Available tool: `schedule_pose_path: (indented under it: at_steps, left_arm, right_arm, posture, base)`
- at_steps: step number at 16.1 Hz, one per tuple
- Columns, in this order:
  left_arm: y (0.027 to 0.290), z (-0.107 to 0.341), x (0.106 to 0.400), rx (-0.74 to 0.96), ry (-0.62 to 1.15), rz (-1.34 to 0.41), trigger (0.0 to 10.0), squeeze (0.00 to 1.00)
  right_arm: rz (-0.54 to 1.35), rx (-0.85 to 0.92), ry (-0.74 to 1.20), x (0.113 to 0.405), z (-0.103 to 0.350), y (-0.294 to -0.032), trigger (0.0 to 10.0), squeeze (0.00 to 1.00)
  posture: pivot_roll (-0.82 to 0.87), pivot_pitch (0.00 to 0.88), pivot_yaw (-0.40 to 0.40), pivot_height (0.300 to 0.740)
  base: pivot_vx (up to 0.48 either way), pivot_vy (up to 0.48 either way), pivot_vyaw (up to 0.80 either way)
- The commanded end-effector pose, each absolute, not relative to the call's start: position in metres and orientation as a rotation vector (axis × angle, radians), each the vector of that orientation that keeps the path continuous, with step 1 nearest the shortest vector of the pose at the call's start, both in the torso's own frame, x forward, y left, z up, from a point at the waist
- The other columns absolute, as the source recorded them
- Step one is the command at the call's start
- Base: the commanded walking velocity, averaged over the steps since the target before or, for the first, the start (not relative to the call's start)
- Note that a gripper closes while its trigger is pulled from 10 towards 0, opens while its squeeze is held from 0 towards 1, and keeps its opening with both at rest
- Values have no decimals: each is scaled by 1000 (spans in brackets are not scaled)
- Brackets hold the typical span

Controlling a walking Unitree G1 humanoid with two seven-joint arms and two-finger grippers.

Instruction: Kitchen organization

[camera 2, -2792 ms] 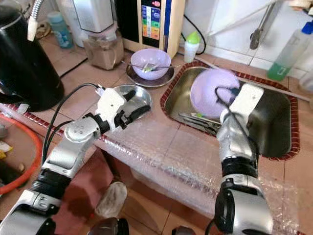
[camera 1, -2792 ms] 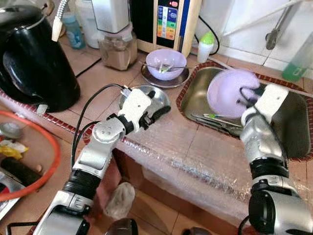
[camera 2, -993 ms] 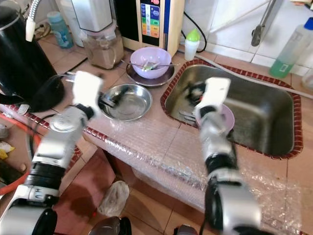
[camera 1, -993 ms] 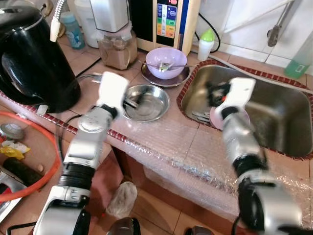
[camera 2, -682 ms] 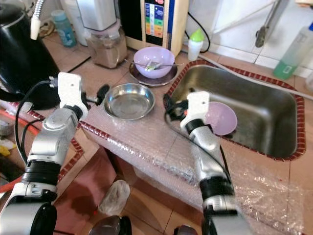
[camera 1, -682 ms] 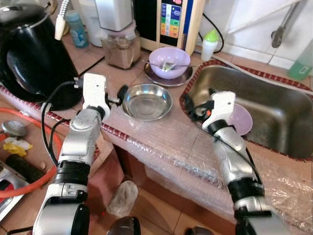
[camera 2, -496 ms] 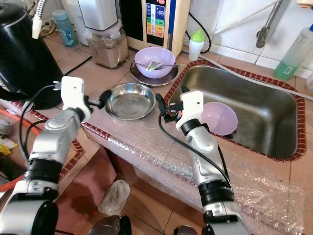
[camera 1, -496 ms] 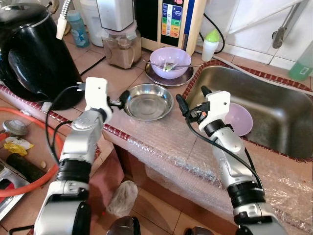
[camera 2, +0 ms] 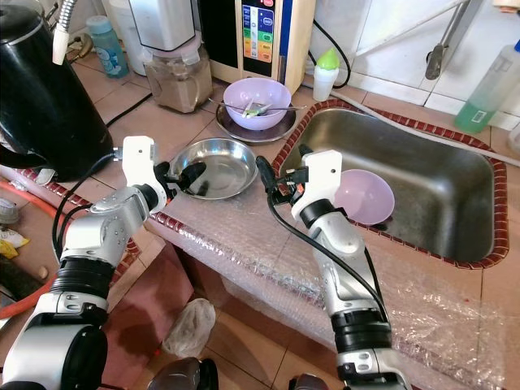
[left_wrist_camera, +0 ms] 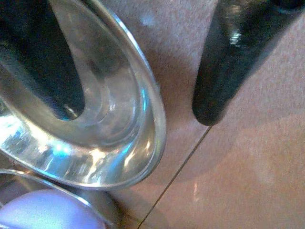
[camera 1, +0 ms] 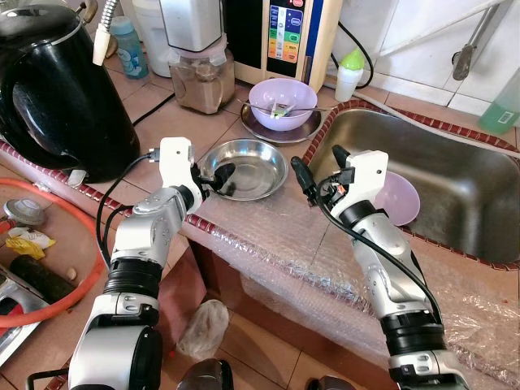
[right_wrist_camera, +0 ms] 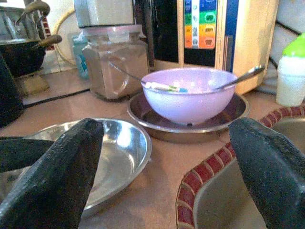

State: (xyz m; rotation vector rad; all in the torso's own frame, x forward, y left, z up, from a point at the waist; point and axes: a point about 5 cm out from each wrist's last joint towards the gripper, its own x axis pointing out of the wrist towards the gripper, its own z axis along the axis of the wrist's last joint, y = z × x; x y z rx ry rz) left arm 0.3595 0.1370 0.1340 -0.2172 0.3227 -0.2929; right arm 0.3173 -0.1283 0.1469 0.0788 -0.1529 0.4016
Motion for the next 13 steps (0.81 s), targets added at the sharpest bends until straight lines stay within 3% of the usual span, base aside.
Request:
schedule_pose_path:
  at_steps: [1, 4, 13]
  left_arm:
    - [138, 135, 362, -263, 343, -290, 0, 0]
    - [141, 135, 362, -295, 351, -275, 0, 0]
    - [146, 136, 361, -268, 347, -262, 0, 0]
  right_arm:
    - [439, 70, -122, 312, 145, -130, 10000, 0]
    - [541, 69, -56, 302, 137, -127, 10000, 0]
    - [505, -24, -8, 299, 128, -128, 10000, 0]
  posture:
    - [-4, 55, 34, 740]
    - [-5, 55, 36, 740]
    - [-4, 56, 45, 740]
  base:
    - [0, 0, 0]
    - [0, 0, 0]
    - [0, 0, 0]
